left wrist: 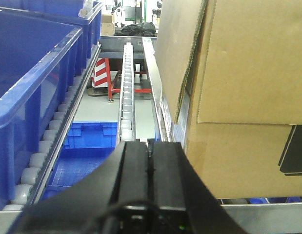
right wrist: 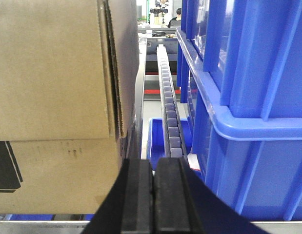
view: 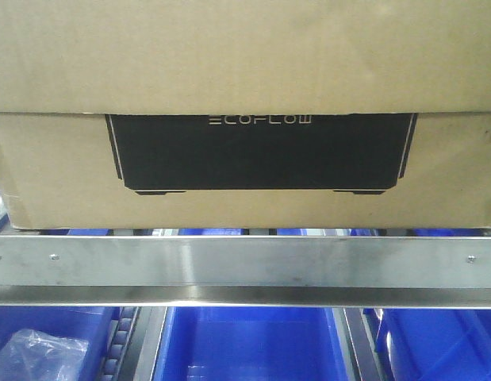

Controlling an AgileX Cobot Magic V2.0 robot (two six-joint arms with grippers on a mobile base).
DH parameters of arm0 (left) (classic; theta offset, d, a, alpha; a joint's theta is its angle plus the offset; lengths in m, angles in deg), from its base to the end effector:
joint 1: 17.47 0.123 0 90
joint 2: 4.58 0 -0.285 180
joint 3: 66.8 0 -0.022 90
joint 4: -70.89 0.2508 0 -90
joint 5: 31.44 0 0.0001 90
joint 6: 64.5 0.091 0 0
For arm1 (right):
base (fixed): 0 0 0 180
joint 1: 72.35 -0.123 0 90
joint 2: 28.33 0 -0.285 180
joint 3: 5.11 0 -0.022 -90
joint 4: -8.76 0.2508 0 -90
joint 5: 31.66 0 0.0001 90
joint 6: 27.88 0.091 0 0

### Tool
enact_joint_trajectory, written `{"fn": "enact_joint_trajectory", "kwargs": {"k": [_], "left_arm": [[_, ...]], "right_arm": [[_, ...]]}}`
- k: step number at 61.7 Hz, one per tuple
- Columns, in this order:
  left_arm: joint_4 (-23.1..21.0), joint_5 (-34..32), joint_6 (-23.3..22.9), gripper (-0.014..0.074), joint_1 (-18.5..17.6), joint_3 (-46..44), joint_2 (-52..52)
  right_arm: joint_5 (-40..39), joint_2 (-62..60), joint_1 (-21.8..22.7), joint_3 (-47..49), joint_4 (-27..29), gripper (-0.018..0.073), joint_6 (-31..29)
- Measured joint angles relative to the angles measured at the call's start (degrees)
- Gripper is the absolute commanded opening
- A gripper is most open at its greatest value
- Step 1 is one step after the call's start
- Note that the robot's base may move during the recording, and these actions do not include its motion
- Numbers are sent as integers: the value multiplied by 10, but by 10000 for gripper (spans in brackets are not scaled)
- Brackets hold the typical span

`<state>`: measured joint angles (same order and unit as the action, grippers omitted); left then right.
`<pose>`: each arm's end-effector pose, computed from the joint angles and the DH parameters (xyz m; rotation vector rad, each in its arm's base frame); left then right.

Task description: Grab box from left shelf to table start

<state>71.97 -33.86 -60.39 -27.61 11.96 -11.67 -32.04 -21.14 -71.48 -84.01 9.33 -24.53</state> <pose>0.0553 -0.0100 0.2086 0.1949 1.4434 -0.0712 0.0567 -0.0009 0.2044 0.0626 1.4948 0.0429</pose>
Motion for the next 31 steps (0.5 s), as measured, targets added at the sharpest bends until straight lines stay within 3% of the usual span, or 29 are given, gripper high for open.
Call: {"fn": "enact_joint_trajectory", "kwargs": {"k": [22,31], "left_arm": [[0,0,0,-85,0,0,0],[0,-38,0,-85,0,0,0]], "right_arm": [[0,0,0,0,0,36,0],[0,0,0,0,0,36,0]]}}
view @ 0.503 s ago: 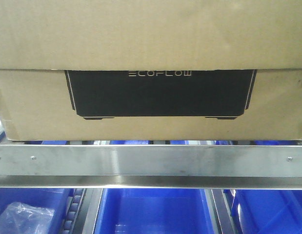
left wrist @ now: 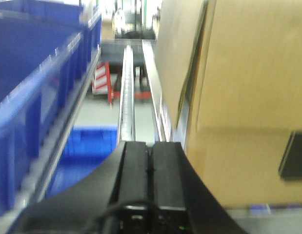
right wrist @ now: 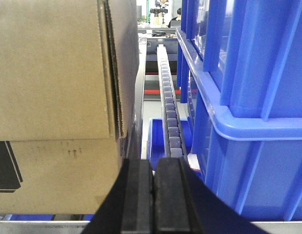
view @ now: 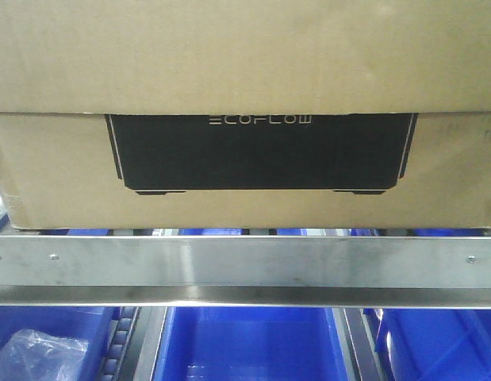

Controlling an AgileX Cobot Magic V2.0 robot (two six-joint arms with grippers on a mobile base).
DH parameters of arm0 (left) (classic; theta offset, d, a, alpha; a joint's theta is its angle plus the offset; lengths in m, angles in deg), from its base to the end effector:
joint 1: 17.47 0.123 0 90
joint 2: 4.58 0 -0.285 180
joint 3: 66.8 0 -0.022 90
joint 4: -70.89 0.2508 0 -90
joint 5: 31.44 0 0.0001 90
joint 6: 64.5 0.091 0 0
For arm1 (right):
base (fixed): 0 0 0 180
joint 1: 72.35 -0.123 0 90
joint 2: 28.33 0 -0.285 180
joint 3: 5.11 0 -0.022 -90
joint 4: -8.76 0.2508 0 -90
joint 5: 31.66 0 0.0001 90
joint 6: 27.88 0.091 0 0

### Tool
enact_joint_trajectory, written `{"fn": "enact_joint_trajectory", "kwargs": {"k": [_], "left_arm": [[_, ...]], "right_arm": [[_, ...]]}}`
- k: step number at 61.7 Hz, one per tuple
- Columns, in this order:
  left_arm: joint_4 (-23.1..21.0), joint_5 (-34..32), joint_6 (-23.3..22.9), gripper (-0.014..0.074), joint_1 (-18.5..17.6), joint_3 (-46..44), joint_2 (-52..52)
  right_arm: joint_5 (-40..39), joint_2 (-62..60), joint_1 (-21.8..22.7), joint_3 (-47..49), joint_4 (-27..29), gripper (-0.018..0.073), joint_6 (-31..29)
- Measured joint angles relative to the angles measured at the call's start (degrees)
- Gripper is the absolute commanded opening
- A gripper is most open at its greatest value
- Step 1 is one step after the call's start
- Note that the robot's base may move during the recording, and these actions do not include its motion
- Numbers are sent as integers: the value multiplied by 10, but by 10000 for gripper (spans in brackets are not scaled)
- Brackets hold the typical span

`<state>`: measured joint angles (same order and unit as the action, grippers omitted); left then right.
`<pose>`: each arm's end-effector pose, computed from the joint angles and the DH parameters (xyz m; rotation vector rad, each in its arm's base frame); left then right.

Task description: Grab box from left shelf to table start

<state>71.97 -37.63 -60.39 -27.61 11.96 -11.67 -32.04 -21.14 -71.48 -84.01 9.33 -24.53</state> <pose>0.0544 -0.0099 0.2145 0.1871 1.3781 -0.0735 0.0567 -0.0009 0.2044 0.0626 1.4948 0.0429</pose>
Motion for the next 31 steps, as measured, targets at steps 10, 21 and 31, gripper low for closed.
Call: {"fn": "enact_joint_trajectory", "kwargs": {"k": [10,21,31], "left_arm": [[0,37,0,-85,0,-3,0],[0,163,0,-85,0,-73,0],[0,273,0,-85,0,-162,-6]], "right_arm": [[0,0,0,0,0,36,0],[0,0,0,0,0,36,0],[0,0,0,0,0,36,0]]}}
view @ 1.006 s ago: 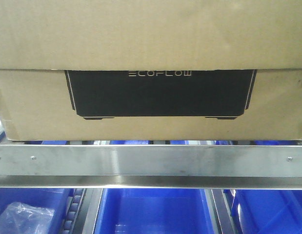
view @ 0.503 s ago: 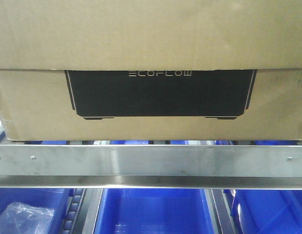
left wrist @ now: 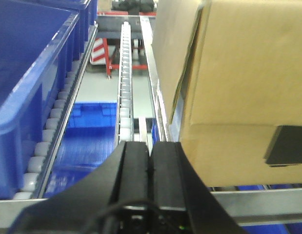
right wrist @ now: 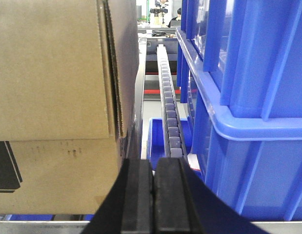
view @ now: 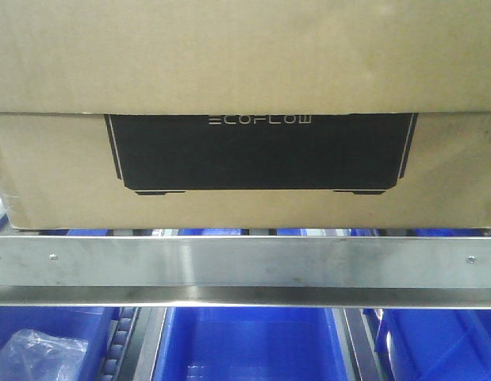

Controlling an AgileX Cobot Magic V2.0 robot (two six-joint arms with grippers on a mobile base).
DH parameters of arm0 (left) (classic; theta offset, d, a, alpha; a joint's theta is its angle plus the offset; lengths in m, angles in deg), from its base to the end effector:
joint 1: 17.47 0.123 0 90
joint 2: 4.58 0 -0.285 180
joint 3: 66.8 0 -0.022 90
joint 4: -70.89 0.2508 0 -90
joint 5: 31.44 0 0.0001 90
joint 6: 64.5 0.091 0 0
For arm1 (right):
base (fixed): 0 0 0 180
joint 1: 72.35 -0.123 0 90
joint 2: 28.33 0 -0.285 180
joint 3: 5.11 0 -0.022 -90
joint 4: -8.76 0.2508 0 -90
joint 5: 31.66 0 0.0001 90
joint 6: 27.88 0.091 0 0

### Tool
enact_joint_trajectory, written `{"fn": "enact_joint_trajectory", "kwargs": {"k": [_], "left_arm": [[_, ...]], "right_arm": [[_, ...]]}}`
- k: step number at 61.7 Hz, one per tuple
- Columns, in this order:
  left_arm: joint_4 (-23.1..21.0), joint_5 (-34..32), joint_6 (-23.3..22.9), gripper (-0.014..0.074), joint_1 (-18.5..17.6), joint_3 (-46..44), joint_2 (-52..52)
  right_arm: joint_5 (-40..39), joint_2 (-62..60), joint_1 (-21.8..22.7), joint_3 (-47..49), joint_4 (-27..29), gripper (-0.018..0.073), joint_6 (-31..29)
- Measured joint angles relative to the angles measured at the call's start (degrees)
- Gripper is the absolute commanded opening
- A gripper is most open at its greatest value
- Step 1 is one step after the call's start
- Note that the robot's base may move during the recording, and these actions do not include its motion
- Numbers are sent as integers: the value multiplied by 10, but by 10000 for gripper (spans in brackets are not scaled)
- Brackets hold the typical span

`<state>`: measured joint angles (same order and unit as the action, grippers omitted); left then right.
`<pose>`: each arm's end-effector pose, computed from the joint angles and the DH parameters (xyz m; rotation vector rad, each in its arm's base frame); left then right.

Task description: Grab box from left shelf to table start

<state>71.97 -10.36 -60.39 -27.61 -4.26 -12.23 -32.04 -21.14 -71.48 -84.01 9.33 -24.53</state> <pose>0.0365 -0.0059 0.2645 0.2063 1.5798 -0.0629 0.0567 -0.0009 0.2044 0.0626 1.4948 0.0429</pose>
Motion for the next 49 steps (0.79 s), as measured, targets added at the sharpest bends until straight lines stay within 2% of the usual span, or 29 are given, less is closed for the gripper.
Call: {"fn": "enact_joint_trajectory", "kwargs": {"k": [11,19,25,31,38,43,49], "left_arm": [[-11,104,0,-85,0,-89,-68],[-62,175,0,-85,-1,-140,-130],[-106,191,0,-85,-1,-177,-173],[-128,198,0,-85,-1,-209,-208],[-111,223,0,-85,-4,-261,-259],[-71,251,-6,-85,-18,-301,-297],[-17,269,-58,-85,-45,-340,-339]], "right_arm": [[0,0,0,0,0,36,0],[0,0,0,0,0,36,0],[0,0,0,0,0,36,0],[0,0,0,0,0,36,0],[0,0,0,0,0,36,0],[0,0,0,0,0,36,0],[0,0,0,0,0,36,0]]}}
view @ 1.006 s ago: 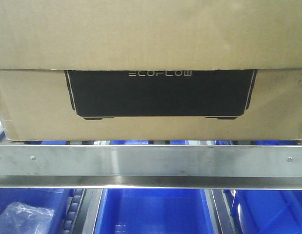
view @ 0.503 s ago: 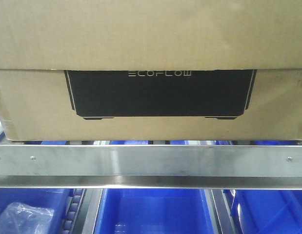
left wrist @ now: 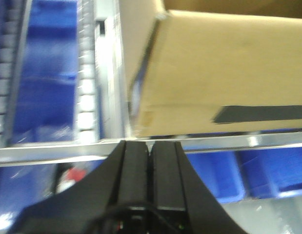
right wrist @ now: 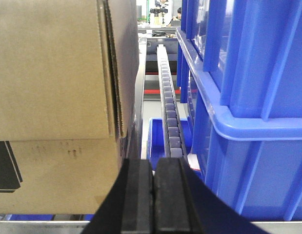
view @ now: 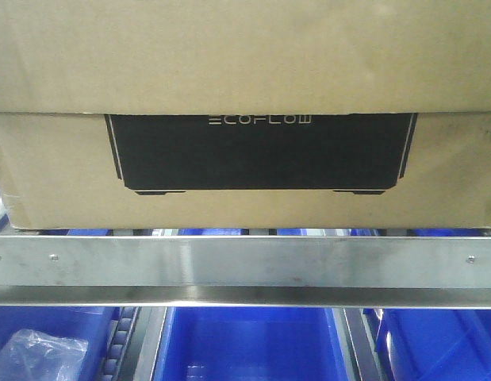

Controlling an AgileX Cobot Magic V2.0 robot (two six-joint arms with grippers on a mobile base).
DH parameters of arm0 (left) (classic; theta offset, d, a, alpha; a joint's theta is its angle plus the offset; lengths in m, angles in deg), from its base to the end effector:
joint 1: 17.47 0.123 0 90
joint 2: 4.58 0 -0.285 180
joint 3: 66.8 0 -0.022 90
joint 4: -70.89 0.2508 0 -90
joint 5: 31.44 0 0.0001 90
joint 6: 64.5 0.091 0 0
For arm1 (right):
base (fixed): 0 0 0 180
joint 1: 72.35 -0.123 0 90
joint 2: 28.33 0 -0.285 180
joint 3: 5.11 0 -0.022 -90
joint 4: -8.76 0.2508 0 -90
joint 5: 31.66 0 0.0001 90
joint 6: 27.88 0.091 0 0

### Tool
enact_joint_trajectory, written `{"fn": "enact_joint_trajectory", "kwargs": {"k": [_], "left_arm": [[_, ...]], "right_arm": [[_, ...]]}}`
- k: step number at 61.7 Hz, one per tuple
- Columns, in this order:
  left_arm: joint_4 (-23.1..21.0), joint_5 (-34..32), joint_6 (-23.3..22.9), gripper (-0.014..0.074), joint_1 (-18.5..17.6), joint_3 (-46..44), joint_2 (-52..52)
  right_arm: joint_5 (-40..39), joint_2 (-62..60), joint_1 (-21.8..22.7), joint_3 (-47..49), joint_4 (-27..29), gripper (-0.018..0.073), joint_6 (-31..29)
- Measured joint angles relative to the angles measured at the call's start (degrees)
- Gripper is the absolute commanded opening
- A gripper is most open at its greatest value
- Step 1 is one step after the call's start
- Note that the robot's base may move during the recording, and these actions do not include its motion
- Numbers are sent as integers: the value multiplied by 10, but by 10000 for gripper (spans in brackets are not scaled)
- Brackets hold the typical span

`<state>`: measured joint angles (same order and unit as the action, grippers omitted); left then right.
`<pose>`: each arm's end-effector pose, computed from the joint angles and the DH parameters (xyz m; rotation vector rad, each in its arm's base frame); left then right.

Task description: Grab box from left shelf to table start

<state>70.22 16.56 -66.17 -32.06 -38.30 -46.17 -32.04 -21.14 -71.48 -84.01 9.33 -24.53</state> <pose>0.0921 -0.0248 0.3753 0.2298 2.0536 -0.1890 0.0567 -0.0009 0.2044 0.0626 1.4948 0.0429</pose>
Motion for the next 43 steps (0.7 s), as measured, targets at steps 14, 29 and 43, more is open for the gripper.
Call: {"fn": "enact_joint_trajectory", "kwargs": {"k": [14,29,43], "left_arm": [[134,19,-121,-85,-89,-75,-76],[191,22,-143,-39,-121,-172,-174],[182,23,-144,382,-121,-266,-280]], "right_arm": [[0,0,0,0,0,36,0],[0,0,0,0,0,36,0],[0,0,0,0,0,36,0]]}}
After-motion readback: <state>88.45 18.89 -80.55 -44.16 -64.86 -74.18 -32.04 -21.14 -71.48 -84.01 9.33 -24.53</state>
